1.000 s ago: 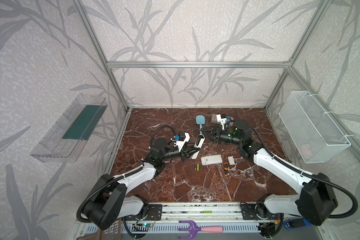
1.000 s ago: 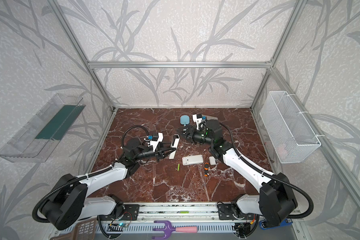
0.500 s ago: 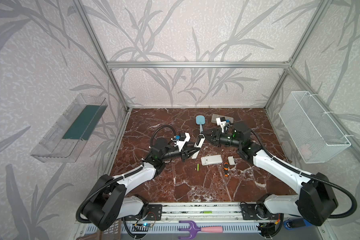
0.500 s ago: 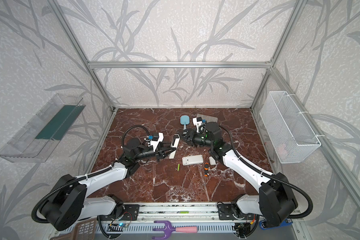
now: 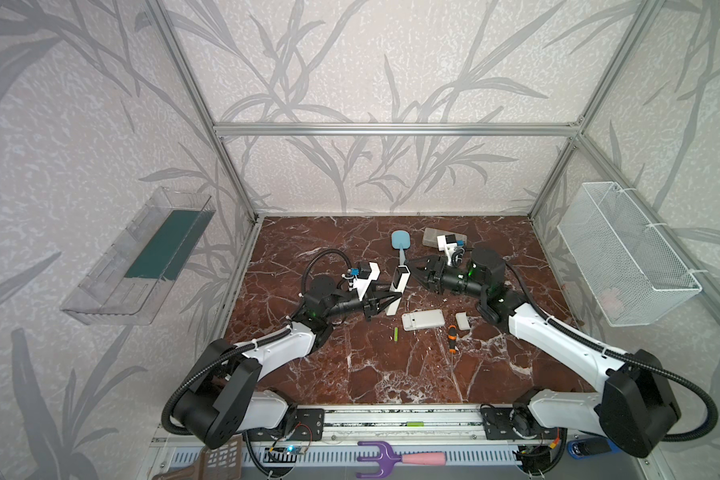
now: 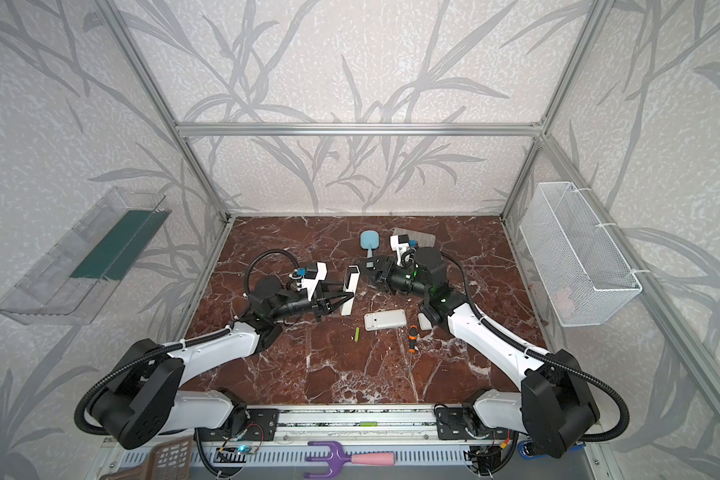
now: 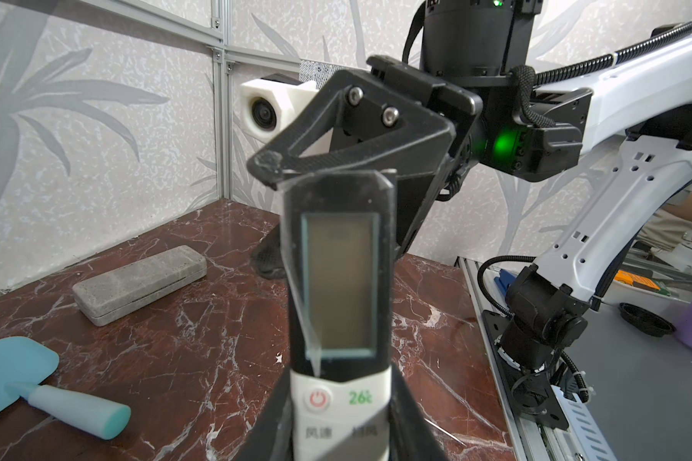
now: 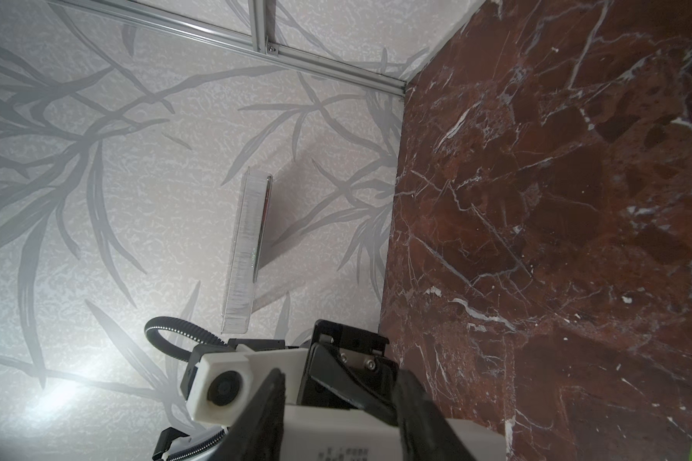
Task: Unload the batteries from the remote control
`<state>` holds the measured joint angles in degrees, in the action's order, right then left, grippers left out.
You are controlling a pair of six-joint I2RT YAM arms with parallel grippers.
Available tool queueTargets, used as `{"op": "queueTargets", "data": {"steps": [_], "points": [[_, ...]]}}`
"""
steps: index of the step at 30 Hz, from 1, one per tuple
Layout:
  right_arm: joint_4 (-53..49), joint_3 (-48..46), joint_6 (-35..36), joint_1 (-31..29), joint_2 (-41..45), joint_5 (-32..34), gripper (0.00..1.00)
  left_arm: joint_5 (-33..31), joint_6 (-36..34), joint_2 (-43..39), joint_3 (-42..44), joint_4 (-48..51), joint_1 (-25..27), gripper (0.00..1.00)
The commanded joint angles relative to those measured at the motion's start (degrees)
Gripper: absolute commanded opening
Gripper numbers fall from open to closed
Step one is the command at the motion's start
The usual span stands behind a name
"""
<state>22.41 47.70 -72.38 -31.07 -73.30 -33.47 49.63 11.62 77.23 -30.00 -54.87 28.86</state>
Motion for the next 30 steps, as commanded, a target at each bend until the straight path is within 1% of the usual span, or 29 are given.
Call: {"op": "queueTargets", "data": {"steps": [1,6,10,16,23,30], "points": [[3.0,0.2,0.2,-0.4,1.8,-1.1,0.47,0.9,1.7,0.9,-0.8,-3.8,-0.3,0.0],[3.3,0.1,0.0,-0.3,1.9,-0.5,0.47,1.3,1.8,0.9,-0.5,-4.1,-0.4,0.0],[4.1,-0.6,0.2,-0.1,2.5,0.6,0.52,1.0,1.7,0.7,0.1,-4.1,-0.5,0.0],[5.2,-1.2,0.0,-0.1,2.5,0.3,0.53,0.8,2.4,0.5,0.2,-4.4,-0.8,0.0],[6.1,-2.3,0.2,-0.8,1.4,0.2,0.5,1.3,3.9,0.8,-0.8,-5.6,-1.0,0.0],[10.6,-3.4,-2.5,-2.0,-1.7,-1.1,0.45,1.3,4.0,0.7,-1.0,-5.6,-0.9,0.0]]}}
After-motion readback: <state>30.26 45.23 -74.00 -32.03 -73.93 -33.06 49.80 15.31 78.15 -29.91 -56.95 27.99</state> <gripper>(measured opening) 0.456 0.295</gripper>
